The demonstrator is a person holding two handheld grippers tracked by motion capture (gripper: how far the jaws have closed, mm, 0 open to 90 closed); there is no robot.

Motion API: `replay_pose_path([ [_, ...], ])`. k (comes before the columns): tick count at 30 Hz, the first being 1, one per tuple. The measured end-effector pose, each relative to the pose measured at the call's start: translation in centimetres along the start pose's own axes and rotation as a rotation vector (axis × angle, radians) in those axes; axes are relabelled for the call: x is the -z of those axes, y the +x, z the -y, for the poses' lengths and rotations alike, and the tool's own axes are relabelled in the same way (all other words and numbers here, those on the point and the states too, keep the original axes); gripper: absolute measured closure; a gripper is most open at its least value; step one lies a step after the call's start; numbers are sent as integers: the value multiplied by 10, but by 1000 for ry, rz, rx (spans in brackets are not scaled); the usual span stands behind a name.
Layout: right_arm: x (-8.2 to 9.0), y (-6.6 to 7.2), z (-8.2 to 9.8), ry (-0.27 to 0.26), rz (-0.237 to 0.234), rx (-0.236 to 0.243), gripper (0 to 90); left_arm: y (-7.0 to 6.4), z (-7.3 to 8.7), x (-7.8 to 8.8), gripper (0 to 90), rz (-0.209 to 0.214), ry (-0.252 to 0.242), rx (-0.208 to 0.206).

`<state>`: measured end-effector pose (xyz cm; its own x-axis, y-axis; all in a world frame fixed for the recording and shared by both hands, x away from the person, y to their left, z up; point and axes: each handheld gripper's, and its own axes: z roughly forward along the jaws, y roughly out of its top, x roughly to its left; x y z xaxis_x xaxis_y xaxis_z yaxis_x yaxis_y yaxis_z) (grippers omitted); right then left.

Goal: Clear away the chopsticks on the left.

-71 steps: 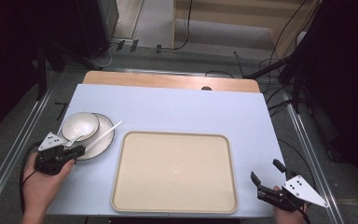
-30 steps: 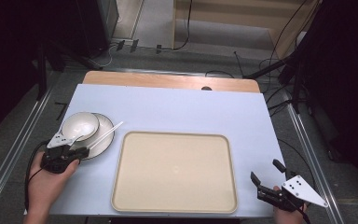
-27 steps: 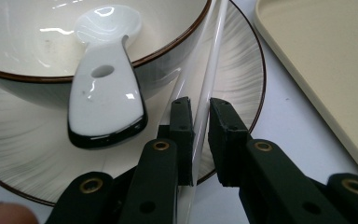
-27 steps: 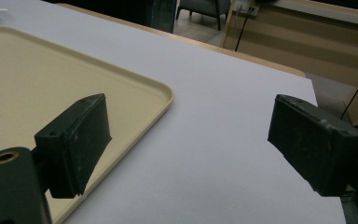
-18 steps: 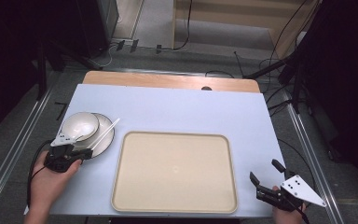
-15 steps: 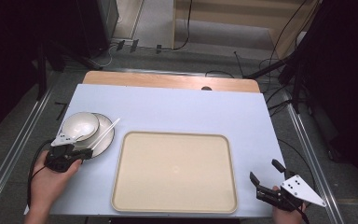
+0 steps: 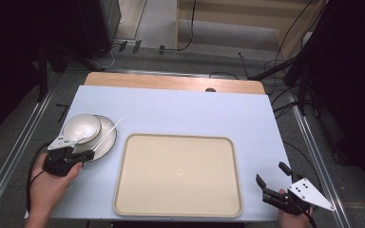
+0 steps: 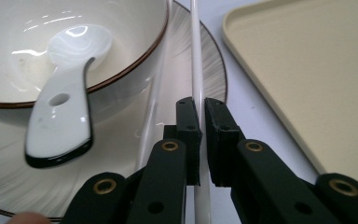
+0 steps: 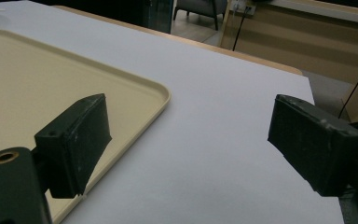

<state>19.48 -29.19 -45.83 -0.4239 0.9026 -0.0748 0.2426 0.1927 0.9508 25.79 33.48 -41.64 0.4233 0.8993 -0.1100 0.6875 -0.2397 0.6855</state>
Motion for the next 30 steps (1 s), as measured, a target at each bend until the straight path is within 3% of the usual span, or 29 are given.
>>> replay_pose_path([
  [8,1,-1,0,-2,2,2,130,-18,-5,2,855,10,-10,-21],
  [16,1,0,0,-2,6,3,130,-35,-4,-3,855,69,-24,3],
  [20,1,-1,0,-1,10,7,130,-44,-5,-6,854,85,-18,-8],
  [30,2,-3,1,-5,15,4,130,-62,-3,-11,855,91,-19,-6],
])
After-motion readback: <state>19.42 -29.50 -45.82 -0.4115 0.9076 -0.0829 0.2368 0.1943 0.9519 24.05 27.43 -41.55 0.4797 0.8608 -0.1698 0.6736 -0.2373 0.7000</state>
